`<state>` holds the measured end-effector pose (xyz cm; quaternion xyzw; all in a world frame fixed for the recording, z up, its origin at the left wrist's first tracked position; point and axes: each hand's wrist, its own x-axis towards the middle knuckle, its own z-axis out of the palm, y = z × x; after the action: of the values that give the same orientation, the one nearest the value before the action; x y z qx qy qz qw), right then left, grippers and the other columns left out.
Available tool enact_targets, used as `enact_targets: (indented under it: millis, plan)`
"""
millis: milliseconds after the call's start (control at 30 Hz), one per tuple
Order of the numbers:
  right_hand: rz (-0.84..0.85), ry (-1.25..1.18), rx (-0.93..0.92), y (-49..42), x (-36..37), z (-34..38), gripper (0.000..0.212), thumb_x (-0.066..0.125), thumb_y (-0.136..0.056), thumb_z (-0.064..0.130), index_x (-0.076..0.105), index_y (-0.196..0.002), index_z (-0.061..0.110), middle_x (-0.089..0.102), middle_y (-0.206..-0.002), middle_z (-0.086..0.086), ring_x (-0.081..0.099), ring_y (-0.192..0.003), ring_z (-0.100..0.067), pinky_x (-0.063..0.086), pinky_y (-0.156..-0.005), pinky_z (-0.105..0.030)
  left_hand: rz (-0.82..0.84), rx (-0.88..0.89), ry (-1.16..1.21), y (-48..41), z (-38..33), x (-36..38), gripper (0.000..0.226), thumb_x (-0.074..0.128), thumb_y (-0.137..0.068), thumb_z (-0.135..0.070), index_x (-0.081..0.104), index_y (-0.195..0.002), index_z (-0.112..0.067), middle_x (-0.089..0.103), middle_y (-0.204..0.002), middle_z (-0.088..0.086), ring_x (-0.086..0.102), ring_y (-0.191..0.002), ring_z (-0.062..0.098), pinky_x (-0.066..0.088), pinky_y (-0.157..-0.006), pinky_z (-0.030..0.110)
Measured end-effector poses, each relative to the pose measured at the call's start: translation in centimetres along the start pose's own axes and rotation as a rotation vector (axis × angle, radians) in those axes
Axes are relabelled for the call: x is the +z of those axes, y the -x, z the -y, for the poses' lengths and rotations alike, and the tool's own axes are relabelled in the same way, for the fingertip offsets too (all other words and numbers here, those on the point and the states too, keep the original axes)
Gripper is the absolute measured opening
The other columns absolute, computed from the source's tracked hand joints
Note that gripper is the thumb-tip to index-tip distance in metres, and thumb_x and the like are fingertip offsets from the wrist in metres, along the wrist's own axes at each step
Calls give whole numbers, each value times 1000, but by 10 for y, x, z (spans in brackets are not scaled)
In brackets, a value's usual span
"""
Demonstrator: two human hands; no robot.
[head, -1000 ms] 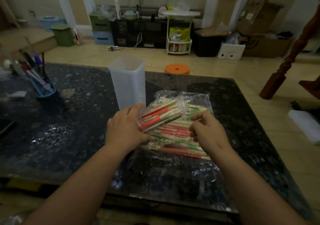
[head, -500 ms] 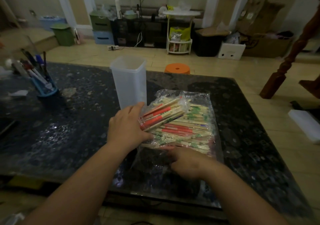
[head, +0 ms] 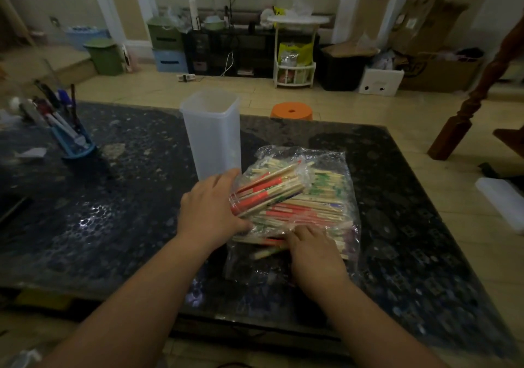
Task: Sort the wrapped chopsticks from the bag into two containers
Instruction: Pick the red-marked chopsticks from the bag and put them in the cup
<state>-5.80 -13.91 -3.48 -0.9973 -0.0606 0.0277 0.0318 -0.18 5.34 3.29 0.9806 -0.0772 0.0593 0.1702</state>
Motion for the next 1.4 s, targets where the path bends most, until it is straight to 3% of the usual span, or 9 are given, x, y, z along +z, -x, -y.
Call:
enact_targets:
  millis: [67,167,367,500,733,1200,1400]
  plan:
    - [-15,37,2,0,-2,1,37,48,-93,15,57,-128,19,53,-127,-7,44,-122,-30,38,-99,-41,2,2,-2,0,0,0,107,85,-64,-56,25,-151,-37,46,-145,-4,42,-133,22,34,-108,45]
    - [-15,35,8,2,1,0,30,49,-93,16,61,-121,18,57,-117,-6,48,-113,-30,42,-91,-41,6,-4,2,0,-1,0,106,84,-65,-55,25,-151,-37,45,-144,-4,42,-132,22,34,-108,46]
    - [-29,-4,19,0,5,0,25,49,-95,23,59,-118,18,59,-115,-5,50,-111,-28,43,-86,-39,16,-2,26,1,-4,-2,105,85,-66,-52,26,-151,-38,46,-143,-5,41,-131,20,33,-110,46]
    - [-16,6,10,1,3,1,26,48,-93,17,60,-116,19,64,-112,-4,50,-110,-27,44,-80,-37,14,-1,18,1,-4,-3,105,85,-66,-53,25,-151,-38,47,-143,-5,42,-131,21,33,-109,45]
    - [44,49,17,2,1,4,30,47,-93,15,58,-122,16,59,-120,-9,49,-118,-31,43,-93,-40,22,6,22,1,-3,-2,105,85,-66,-53,26,-151,-37,47,-143,-4,42,-131,22,34,-108,44]
    - [-17,3,-57,6,-9,8,36,42,-95,21,43,-131,20,61,-122,-7,56,-108,-31,40,-91,-38,25,-4,17,1,-4,-2,106,85,-66,-52,25,-152,-37,45,-144,-4,41,-132,21,33,-110,46]
    - [62,-65,-80,9,-30,10,44,47,-93,33,39,-136,28,59,-125,-7,58,-110,-32,45,-84,-38,24,-13,8,1,-1,-2,107,85,-65,-55,25,-152,-38,46,-144,-3,42,-131,23,34,-108,46]
